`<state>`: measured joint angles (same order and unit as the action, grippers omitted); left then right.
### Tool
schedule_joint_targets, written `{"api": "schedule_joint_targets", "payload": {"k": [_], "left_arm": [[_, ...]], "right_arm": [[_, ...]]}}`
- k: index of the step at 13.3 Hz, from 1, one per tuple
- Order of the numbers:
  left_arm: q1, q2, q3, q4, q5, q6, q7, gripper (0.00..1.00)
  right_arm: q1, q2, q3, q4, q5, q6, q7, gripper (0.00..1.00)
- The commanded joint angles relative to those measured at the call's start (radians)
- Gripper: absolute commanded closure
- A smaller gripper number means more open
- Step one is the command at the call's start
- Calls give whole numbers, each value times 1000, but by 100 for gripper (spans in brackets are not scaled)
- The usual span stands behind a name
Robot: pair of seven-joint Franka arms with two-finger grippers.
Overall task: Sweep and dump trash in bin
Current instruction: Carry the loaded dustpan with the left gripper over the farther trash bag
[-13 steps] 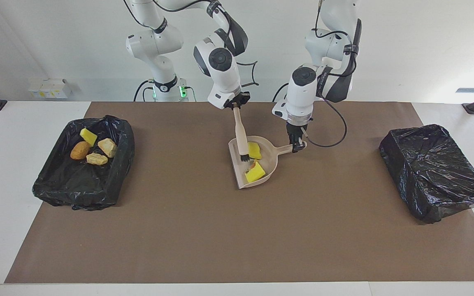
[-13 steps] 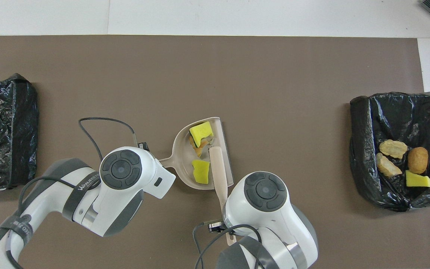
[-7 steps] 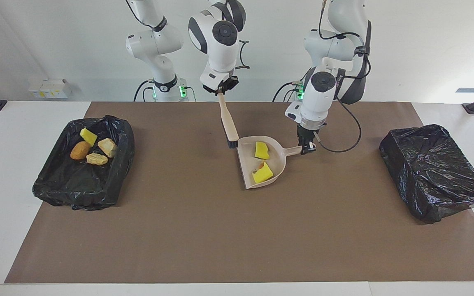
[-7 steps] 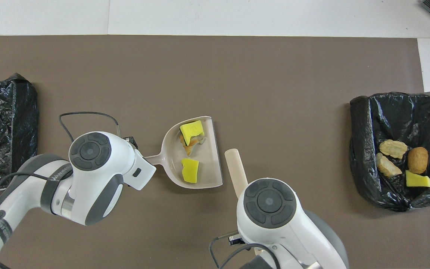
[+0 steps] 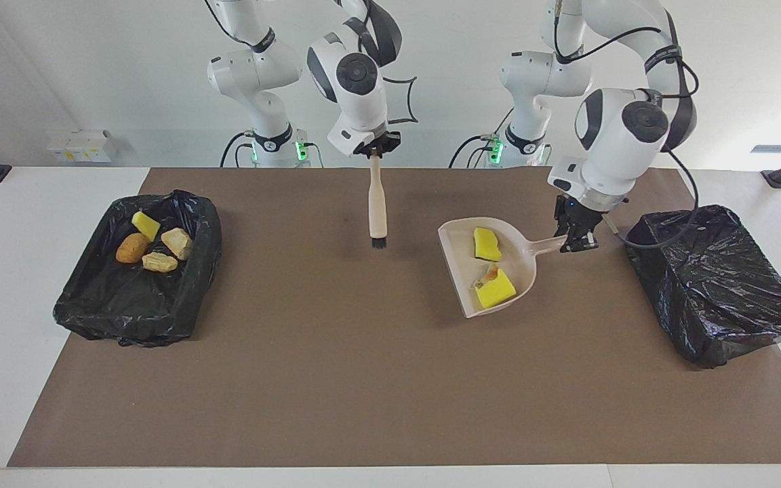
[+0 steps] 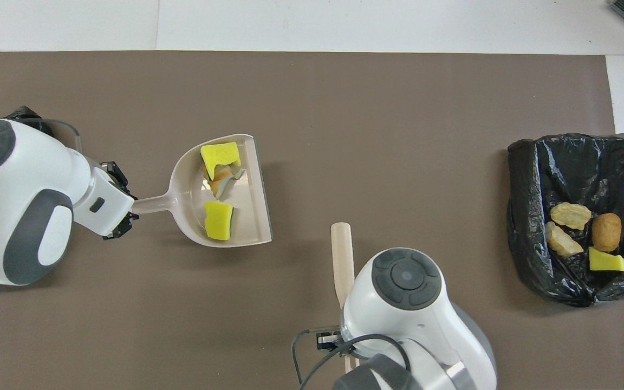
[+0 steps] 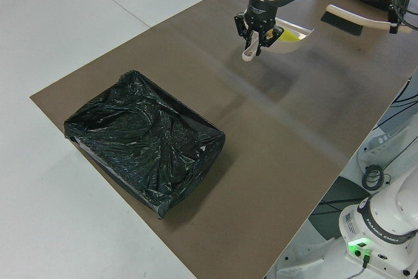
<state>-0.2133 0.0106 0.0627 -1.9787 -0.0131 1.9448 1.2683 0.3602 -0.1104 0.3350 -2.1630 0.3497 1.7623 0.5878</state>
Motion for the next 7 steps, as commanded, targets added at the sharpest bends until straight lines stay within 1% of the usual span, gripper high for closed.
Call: {"api": "schedule_joint_targets", "payload": {"k": [1,3,4,6,7], "left_arm": [[101,26,-9,104,-18,-84,84,100],[173,54,-9,155,-16,-116,181,100],[220,60,-9,169,-16,-121,221,100],[302,62,-8,173,-16,-124,305,100],[346,62,-8,173,-16,-121,368,100]], "right_arm": [[64,47,4,-21,22,107,92,100],[88,70,5,-32,22,150,107,100],[101,72,4,-55,20,158,90,100],[117,78,4,-101,15,218,58,100],[118,81,4,-104,12,221,58,100]]}}
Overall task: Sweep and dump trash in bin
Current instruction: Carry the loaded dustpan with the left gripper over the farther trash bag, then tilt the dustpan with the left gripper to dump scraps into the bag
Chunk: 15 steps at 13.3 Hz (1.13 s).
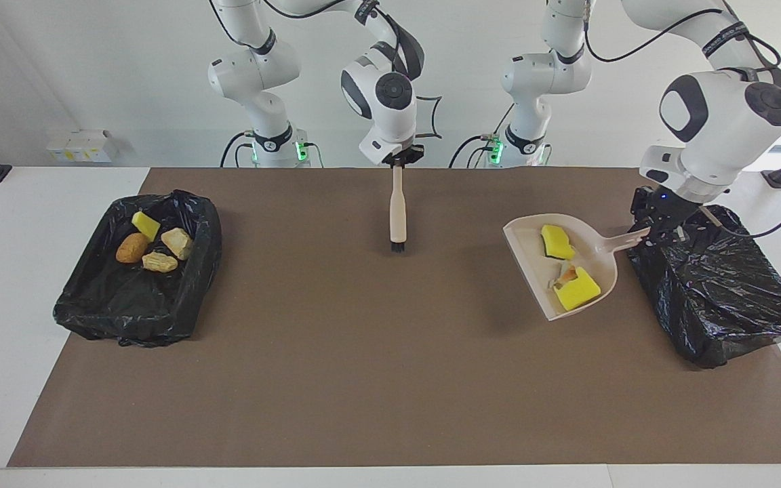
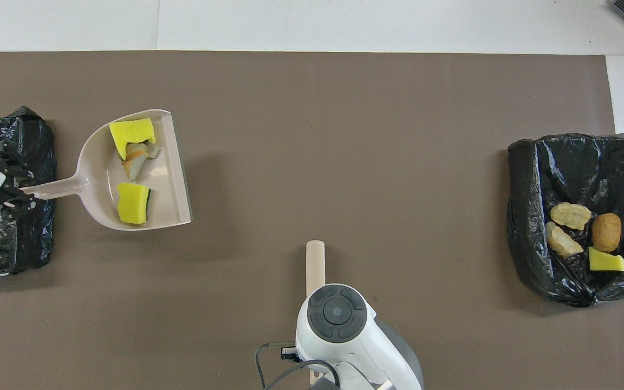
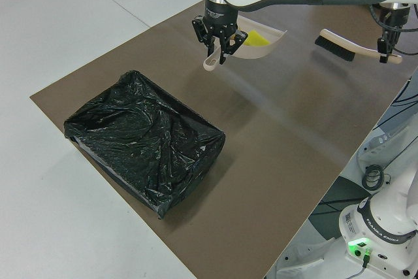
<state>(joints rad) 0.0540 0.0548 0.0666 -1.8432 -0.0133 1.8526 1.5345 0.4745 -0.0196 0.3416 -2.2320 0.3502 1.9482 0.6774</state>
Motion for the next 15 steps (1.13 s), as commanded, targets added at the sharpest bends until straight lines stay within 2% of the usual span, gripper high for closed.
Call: {"api": "schedule_joint_targets", "payload": {"k": [1,6,7,10,11,12,15], "left_arm": [[127,17,-11,39,-16,-26,154,100],[329,23,-10,70,-4,-1,352,100],[357,40,-8,103,-1,-1,383,100],[415,150,-5,305,15,-62,397,100],[414,184,-5,361,68,-70,398,100],[409,207,-7,395,134,-53,397,100],[362,215,-10,392,335,28,385,100]], "right_arm": [[4,-9,-3,-35,10,35,-33,100],[7,-3,-3,-57,1,72,-110,100],[7,-2,-3,-58,1,74,-110,100],[6,7,-4,-58,4,77,-90,100],[-5,15,-4,-57,7,80,-82,62],[-8,20,-4,-51,7,80,-88,1],[-28,40,-13,-11,-16,78,-97,0]]}}
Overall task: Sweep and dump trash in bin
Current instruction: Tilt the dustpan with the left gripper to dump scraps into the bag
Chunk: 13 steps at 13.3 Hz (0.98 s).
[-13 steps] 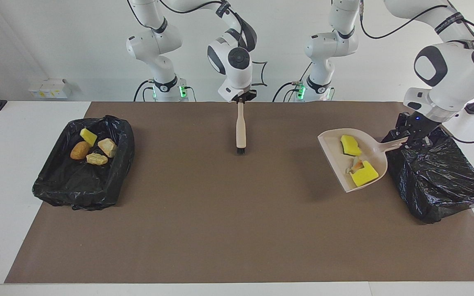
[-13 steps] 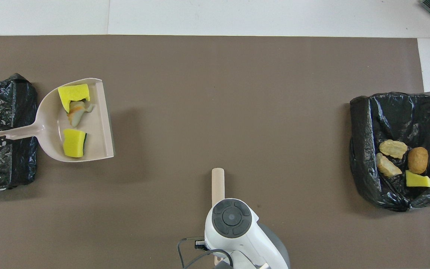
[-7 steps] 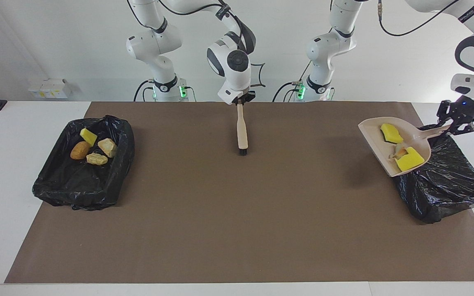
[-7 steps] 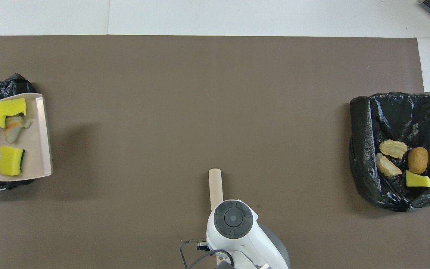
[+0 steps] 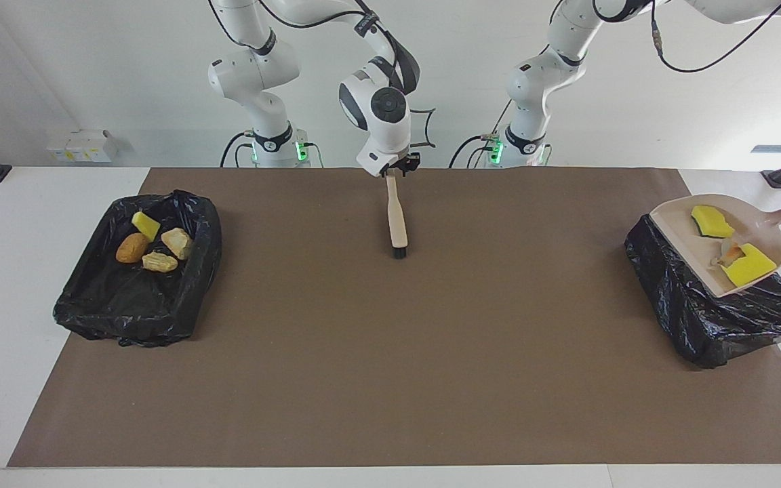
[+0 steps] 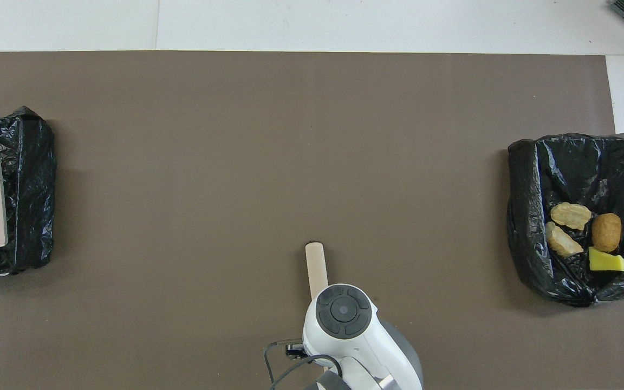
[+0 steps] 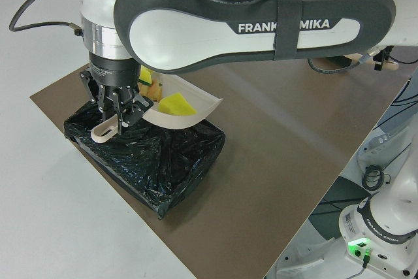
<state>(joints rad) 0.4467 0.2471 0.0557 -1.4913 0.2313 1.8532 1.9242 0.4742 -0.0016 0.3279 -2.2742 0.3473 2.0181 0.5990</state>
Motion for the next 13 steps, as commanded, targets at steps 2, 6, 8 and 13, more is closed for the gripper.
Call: {"api": "schedule_joint_targets", "payload": {"k": [2,6,8,13], "left_arm": [[-37,20,4,16,181,70,-17,100],[-124,-8,4,-38,446,47,-151,100],[-149,-57,4,-119,529,49,-216,100],[-224,-180,3,-291,879,14,-432,100]], "right_arm": [[-80,22,2,65,-98,8,-19,0],[-215,25,2,151,-239,11,-22,0],[-274,26,2,185,-341,28,-28,0],[-370,25,2,280,-479,41,-28,0]]}}
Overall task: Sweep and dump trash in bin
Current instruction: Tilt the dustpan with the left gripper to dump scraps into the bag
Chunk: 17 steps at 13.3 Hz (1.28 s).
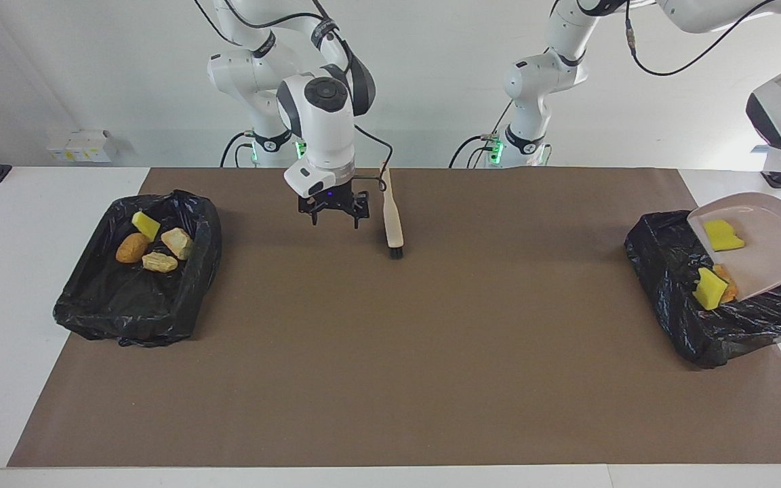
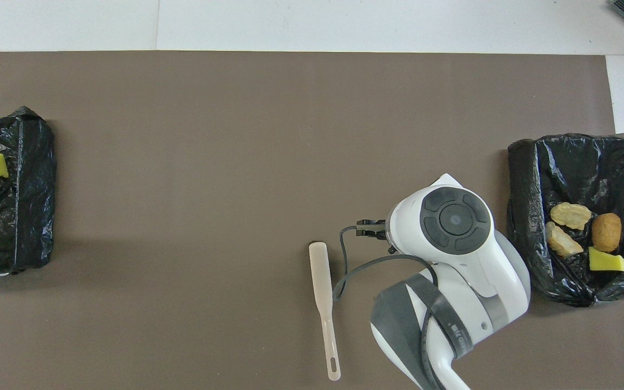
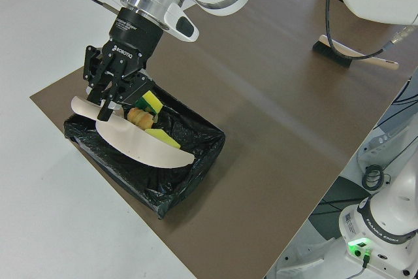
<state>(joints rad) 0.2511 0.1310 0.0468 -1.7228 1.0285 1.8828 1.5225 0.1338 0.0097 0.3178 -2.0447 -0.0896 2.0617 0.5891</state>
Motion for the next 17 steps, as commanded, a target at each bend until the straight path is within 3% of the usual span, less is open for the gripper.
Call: {"api": "schedule_joint_targets", "payload": {"k": [1,4,8,12,17], "left_arm": [[-45,-80,10,-60,128,-24,-31,100],[-93,-102,10,-49,214,-70,-31,100],[-116,-110,-22,-11,199,-106,-25,100],[-153,-111,-25,-9,-57,-136,-28,100],[-202,-120,-31,-21,-298,-183,-34,100]], "right_arm": [[-39,13,12,73,-68,-15,-21,0],[-94,0,12,171,-76,-130,-81,0],[-192,-34,6,339,-58,-319,-224,0],[-253,-45,-45,469,-27,-471,-383,0],[-253,-68,-200,466,42,-476,-515,0]]}}
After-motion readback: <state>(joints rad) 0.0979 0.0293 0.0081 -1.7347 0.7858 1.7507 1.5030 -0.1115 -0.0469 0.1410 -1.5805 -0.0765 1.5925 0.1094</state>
